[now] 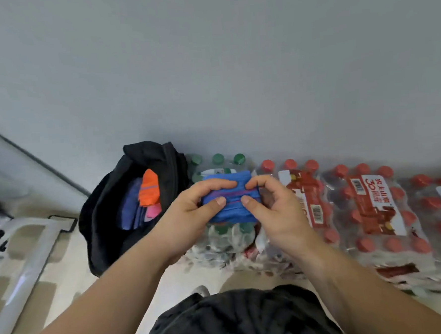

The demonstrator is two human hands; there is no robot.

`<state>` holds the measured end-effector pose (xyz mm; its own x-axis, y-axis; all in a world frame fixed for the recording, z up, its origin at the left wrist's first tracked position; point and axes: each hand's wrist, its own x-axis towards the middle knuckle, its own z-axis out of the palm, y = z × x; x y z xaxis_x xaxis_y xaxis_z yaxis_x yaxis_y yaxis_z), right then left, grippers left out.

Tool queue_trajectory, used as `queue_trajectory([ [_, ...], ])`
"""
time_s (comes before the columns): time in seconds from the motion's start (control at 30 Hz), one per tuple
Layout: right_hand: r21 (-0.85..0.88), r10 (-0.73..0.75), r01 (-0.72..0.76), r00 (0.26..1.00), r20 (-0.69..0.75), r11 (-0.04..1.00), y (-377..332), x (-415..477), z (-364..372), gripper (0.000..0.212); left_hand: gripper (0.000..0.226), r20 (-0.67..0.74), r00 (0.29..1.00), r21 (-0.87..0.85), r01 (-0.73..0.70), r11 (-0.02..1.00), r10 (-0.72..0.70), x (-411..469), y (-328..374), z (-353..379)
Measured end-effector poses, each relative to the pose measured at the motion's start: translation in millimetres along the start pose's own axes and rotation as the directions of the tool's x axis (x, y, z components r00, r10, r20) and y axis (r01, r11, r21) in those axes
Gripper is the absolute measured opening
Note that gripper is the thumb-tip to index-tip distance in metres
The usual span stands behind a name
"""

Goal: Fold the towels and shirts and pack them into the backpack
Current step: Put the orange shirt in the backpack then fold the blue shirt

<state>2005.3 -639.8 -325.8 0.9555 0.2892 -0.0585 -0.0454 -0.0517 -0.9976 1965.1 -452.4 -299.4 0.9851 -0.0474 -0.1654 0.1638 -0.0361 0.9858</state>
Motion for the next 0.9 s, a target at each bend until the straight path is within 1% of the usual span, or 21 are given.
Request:
queue_trajectory([
  [0.07, -0.027, 0.022, -0.02, 0.997, 0.071, 0.999, -3, 3, 38, 0.016, 0.035, -0.056, 0.998, 0.053, -0.006, 0.999, 0.009, -15, -5, -39],
  [0.13, -0.1, 0.022, -0.006, 0.987, 0.158, 0.995, -6, 8, 71, 0.015, 0.032, -0.121, 0.992, 0.085, -0.013, 0.996, 0.024, -31, -9, -75],
  [0.2, -0.205, -0.011, 0.061, 0.971, 0.241, 0.977, -12, 14, 97, 0.016, 0.033, -0.187, 0.982, 0.025, -0.006, 1.0, 0.01, -46, -11, -106],
  [0.27, -0.369, -0.037, 0.158, 0.949, 0.313, 0.916, -18, 20, 118, 0.02, 0.034, -0.279, 0.96, -0.073, 0.005, 0.997, -0.025, -61, -15, -135],
  [0.3, -0.476, -0.053, 0.215, 0.942, 0.332, 0.853, -19, 25, 126, 0.023, 0.034, -0.335, 0.941, -0.108, 0.008, 0.994, -0.044, -68, -19, -149],
  [0.33, -0.59, -0.065, 0.271, 0.936, 0.345, 0.761, -18, 31, 135, 0.027, 0.033, -0.392, 0.918, -0.131, 0.014, 0.991, -0.065, -74, -24, -163],
  [0.37, -0.701, -0.062, 0.31, 0.932, 0.356, 0.642, -17, 37, 142, 0.031, 0.032, -0.444, 0.892, -0.136, 0.024, 0.99, -0.083, -79, -32, -177],
  [0.4, -0.792, -0.026, 0.321, 0.932, 0.361, 0.52, -14, 44, 149, 0.035, 0.031, -0.482, 0.871, -0.119, 0.045, 0.992, -0.097, -82, -43, -189],
  [0.43, -0.855, 0.046, 0.295, 0.937, 0.347, 0.427, -11, 49, 155, 0.037, 0.031, -0.505, 0.855, -0.088, 0.082, 0.993, -0.115, -85, -56, -201],
  [0.47, -0.888, 0.117, 0.255, 0.94, 0.32, 0.383, -9, 53, 161, 0.037, 0.032, -0.512, 0.847, -0.057, 0.132, 0.99, -0.142, -86, -70, -210],
  [0.5, -0.896, 0.158, 0.224, 0.94, 0.303, 0.383, -8, 56, 165, 0.038, 0.032, -0.505, 0.845, -0.028, 0.188, 0.982, -0.176, -86, -85, -217],
  [0.57, -0.887, 0.149, 0.233, 0.938, 0.313, 0.4, -6, 58, 168, 0.044, 0.032, -0.454, 0.859, 0.017, 0.274, 0.962, -0.236, -82, -110, -223],
  [0.63, -0.894, 0.149, 0.286, 0.924, 0.353, 0.345, -5, 59, 166, 0.053, 0.03, -0.389, 0.896, 0.088, 0.268, 0.959, -0.215, -72, -126, -220],
  [0.7, -0.903, 0.184, 0.321, 0.906, 0.381, 0.286, -5, 60, 161, 0.061, 0.025, -0.309, 0.94, 0.173, 0.207, 0.963, -0.146, -56, -133, -213],
  [0.77, -0.902, 0.212, 0.342, 0.892, 0.4, 0.264, -6, 59, 154, 0.065, 0.024, -0.234, 0.965, 0.264, 0.177, 0.948, -0.115, -34, -141, -208],
  [0.83, -0.9, 0.237, 0.351, 0.88, 0.411, 0.259, -6, 56, 147, 0.069, 0.027, -0.154, 0.979, 0.367, 0.182, 0.912, -0.134, -15, -153, -207],
  [0.9, -0.9, 0.255, 0.36, 0.872, 0.419, 0.246, -7, 53, 143, 0.072, 0.031, -0.097, 0.969, 0.376, 0.246, 0.894, -0.226, -1, -167, -207],
])
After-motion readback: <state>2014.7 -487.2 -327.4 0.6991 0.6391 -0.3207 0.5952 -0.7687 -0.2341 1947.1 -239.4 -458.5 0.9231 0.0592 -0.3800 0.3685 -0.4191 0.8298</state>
